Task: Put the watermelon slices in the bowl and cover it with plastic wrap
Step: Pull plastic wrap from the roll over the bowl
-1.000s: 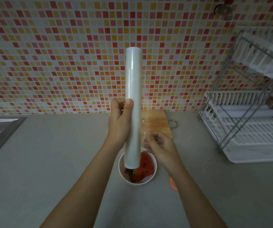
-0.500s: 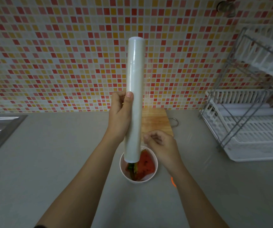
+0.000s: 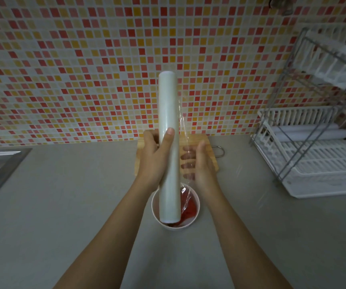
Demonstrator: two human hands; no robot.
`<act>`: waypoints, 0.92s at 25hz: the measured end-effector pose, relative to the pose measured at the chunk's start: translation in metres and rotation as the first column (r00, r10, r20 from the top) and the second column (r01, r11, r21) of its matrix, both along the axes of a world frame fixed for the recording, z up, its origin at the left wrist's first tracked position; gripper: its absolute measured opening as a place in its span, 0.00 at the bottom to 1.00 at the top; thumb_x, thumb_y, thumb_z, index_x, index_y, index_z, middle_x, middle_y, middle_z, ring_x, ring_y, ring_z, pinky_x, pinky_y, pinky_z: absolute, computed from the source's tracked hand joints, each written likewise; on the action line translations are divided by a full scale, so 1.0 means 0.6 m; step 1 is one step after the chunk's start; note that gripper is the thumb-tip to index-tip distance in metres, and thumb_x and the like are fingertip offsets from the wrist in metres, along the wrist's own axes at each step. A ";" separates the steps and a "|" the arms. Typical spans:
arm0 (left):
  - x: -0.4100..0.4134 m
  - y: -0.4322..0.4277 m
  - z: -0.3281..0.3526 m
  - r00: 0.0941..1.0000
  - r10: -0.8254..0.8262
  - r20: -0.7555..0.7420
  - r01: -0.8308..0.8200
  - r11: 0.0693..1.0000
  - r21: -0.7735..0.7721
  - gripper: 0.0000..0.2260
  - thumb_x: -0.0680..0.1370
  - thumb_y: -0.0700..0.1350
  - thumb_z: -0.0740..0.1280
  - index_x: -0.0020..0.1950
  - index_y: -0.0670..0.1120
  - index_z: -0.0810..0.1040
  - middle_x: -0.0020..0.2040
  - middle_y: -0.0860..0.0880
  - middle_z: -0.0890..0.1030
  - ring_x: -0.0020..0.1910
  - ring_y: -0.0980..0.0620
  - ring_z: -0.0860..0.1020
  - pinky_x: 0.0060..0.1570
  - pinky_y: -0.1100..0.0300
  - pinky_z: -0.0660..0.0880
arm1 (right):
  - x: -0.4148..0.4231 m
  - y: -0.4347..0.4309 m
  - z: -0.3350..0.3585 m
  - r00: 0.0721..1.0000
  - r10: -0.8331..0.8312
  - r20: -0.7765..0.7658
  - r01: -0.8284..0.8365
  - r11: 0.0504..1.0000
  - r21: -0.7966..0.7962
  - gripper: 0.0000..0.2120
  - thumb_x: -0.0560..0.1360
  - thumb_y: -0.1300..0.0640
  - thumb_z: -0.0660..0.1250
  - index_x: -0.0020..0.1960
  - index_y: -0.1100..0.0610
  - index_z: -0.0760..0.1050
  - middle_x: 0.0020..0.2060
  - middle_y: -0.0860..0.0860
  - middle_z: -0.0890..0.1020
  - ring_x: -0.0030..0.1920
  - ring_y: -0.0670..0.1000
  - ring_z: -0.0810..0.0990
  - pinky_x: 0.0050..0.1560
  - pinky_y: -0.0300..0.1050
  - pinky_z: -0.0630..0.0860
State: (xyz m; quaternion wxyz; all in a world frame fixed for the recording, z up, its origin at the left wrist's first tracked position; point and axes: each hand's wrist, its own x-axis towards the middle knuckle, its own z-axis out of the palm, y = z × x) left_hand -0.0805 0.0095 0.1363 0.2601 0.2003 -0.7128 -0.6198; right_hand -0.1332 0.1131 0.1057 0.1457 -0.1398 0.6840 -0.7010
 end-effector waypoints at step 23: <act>0.005 0.019 -0.011 1.000 -0.013 -0.023 0.014 0.999 0.041 0.12 0.77 0.55 0.63 0.58 0.54 0.76 0.47 0.54 0.81 0.47 0.53 0.80 0.47 0.55 0.78 | 0.017 0.028 -0.040 0.990 -0.121 -0.076 0.133 0.977 0.164 0.29 0.72 0.30 0.44 0.34 0.47 0.76 0.30 0.46 0.81 0.33 0.45 0.80 0.38 0.44 0.75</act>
